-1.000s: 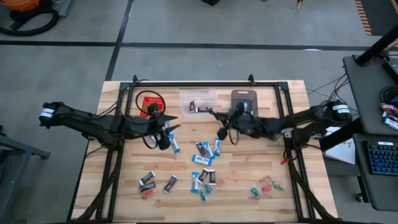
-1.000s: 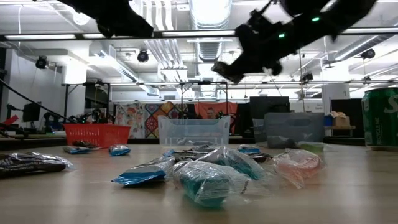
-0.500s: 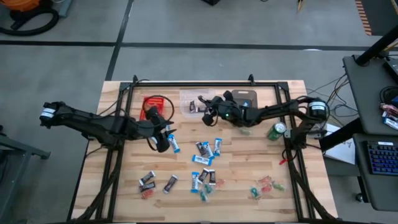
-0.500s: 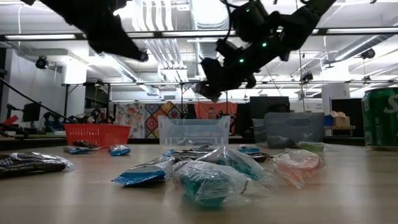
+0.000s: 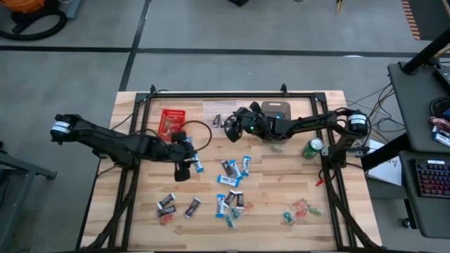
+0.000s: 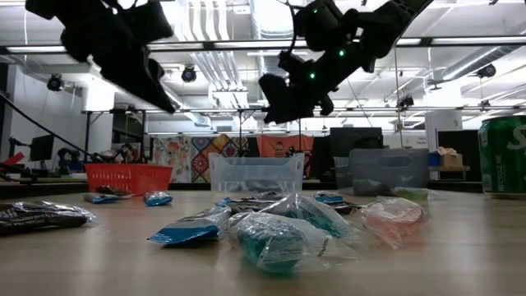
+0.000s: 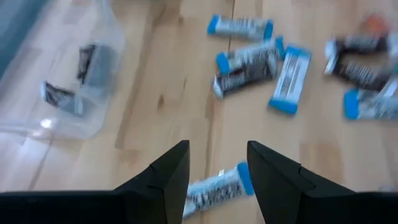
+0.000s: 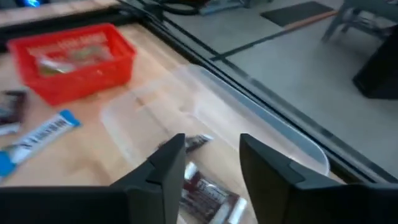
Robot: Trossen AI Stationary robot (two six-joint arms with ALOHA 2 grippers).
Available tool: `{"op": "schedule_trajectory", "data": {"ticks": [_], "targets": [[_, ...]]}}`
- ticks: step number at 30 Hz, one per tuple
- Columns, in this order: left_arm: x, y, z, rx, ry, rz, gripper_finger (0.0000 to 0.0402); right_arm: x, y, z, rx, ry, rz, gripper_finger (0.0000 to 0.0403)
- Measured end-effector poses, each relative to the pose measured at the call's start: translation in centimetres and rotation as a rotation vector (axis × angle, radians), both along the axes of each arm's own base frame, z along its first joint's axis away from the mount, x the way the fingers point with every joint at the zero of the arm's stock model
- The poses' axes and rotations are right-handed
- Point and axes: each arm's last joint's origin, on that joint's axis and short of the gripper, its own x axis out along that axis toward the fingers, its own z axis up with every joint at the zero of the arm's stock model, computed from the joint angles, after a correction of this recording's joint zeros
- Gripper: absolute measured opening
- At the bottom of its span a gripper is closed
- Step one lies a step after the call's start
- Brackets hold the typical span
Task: Sort candy
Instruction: Put the white chocolate bar into the black bin
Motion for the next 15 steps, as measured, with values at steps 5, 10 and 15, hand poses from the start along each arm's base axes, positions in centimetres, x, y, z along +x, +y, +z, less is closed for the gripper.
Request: {"op": "schedule_trajectory", "data": {"ticks": [5,10,15], "targets": [[0.8,-0.3,-2.2,0.04,0.138,-0.086,0.0146,-0.6,0.7,1.0,0.07,0.005,0.093,0.0167],[1.6,-0.5,-4.3,0.066,0.247,-0.136,0.0167,-1.5,2.2,1.7,0.104,0.06,0.151,0.0175],[2.1,-0.6,-6.4,0.111,0.358,-0.184,0.021,-2.1,4.2,2.4,0.112,0.108,0.206,0.0176]]}}
